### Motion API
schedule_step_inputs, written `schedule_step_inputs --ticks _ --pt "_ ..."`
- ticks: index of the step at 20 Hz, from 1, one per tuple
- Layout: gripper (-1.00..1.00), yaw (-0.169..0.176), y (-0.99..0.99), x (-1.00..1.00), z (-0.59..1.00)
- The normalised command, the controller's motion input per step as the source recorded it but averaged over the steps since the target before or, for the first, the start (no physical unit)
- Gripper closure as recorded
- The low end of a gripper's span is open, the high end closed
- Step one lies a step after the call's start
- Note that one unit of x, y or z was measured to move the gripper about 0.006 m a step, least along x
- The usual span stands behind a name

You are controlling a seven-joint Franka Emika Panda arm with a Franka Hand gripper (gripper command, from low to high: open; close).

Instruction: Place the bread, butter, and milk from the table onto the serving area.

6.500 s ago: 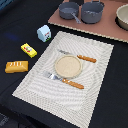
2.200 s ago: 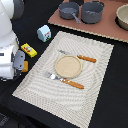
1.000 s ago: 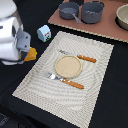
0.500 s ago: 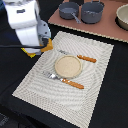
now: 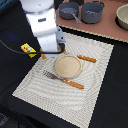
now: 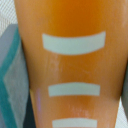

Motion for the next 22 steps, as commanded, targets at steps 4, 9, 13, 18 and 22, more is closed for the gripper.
schedule_step_inputs --ticks 4,9,13,18,22 --pt "1.00 -0.049 0.04 0.73 -0.11" --pt "1.00 -0.037 0.20 0.58 -0.08" --pt "1.00 -0.021 0.25 0.52 -0.04" --pt "1.00 -0.042 0.21 0.71 0.07" --pt "1.00 -0.058 0.20 0.90 0.32"
